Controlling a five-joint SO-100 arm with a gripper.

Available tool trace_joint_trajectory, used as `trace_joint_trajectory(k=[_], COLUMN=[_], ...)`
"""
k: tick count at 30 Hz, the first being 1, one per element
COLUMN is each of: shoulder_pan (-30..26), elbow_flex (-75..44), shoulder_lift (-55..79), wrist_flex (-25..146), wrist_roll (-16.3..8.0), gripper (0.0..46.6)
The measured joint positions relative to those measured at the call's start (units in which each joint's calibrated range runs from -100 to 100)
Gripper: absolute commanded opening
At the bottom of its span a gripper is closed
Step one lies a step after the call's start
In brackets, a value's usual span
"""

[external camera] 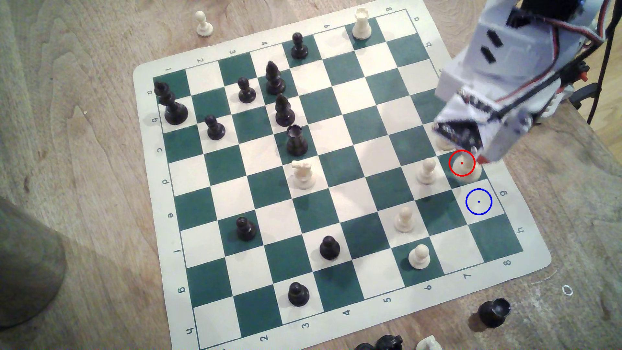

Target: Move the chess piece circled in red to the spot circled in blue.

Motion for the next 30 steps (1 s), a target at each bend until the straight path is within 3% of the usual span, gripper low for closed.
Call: trace_joint_trajectory(k=[9, 30], shoulder_pan=[-3.1, -6.6], elbow_flex=[-0.2, -0.1], shoulder_lift=[9.5, 12.4], wrist_flex=[-8.4, -10.5], wrist_roll=[-0.2, -0.2], gripper=[0.3, 0.3])
